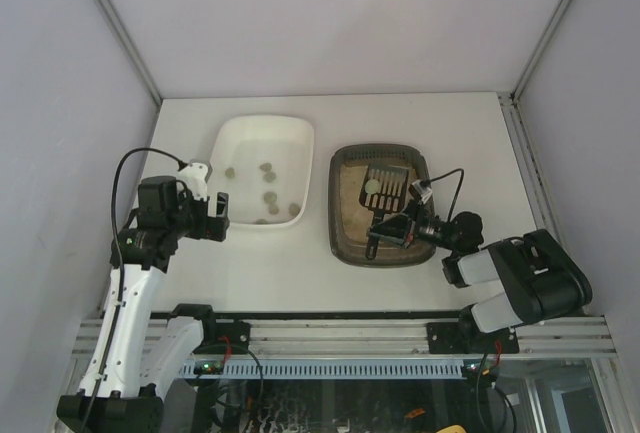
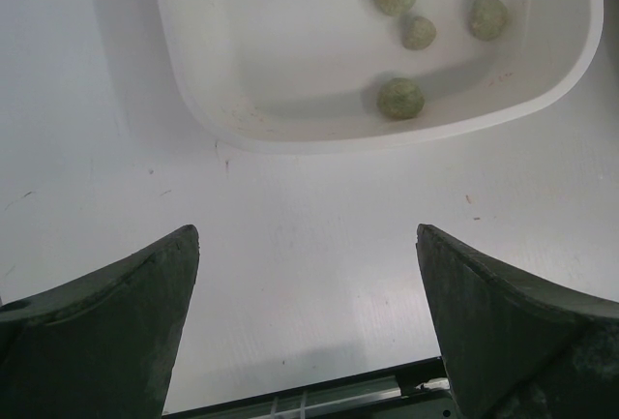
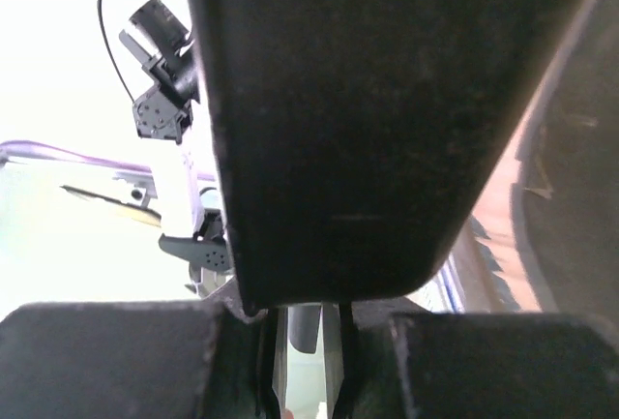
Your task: Clean the litter box
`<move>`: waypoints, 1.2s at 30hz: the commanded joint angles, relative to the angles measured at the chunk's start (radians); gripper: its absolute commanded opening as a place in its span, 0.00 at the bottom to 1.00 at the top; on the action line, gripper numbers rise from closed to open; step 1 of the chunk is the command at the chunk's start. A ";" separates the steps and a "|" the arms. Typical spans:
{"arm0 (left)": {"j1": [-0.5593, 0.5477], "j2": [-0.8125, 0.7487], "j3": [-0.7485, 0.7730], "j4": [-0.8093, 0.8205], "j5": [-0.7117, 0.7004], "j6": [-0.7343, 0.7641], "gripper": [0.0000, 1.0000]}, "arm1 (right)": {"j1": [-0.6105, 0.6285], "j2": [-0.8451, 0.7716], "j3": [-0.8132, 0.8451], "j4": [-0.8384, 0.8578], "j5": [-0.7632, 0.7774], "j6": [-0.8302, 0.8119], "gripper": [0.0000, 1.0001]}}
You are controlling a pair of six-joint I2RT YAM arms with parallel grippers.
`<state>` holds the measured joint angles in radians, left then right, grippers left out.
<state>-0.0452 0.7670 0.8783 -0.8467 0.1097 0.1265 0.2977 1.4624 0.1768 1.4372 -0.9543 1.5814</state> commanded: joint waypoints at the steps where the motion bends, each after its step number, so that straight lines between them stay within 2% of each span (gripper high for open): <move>1: 0.007 -0.012 -0.024 0.036 0.016 0.023 0.97 | -0.085 -0.037 -0.032 0.063 -0.018 -0.001 0.00; 4: 0.007 -0.010 -0.025 0.034 0.020 0.023 0.97 | -0.099 -0.054 -0.021 0.065 -0.031 0.016 0.00; 9: 0.007 -0.002 -0.024 0.035 0.019 0.023 0.97 | -0.044 -0.067 0.015 0.043 -0.056 0.016 0.00; 19: 0.007 -0.002 -0.024 0.038 -0.003 0.015 0.97 | 0.066 -0.010 0.139 -0.065 0.010 -0.043 0.00; 22: 0.019 -0.002 -0.021 0.040 -0.030 0.005 0.97 | 0.085 -0.015 0.261 -0.343 0.025 -0.159 0.00; 27: 0.093 -0.002 -0.017 0.035 -0.012 0.012 0.98 | 0.159 -0.033 0.578 -1.055 0.111 -0.535 0.00; 29: 0.116 -0.004 -0.014 0.033 -0.004 0.015 0.98 | 0.190 -0.005 0.720 -1.277 0.158 -0.670 0.00; 34: 0.155 -0.017 -0.002 0.019 0.003 0.018 0.98 | 0.216 0.129 0.928 -1.426 0.152 -0.764 0.00; 36: 0.163 -0.026 -0.004 0.019 0.002 0.018 0.98 | 0.233 0.194 1.034 -1.590 0.216 -0.862 0.00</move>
<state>0.0959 0.7689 0.8783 -0.8474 0.1009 0.1261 0.5079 1.5543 1.0687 0.1959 -0.8272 0.9417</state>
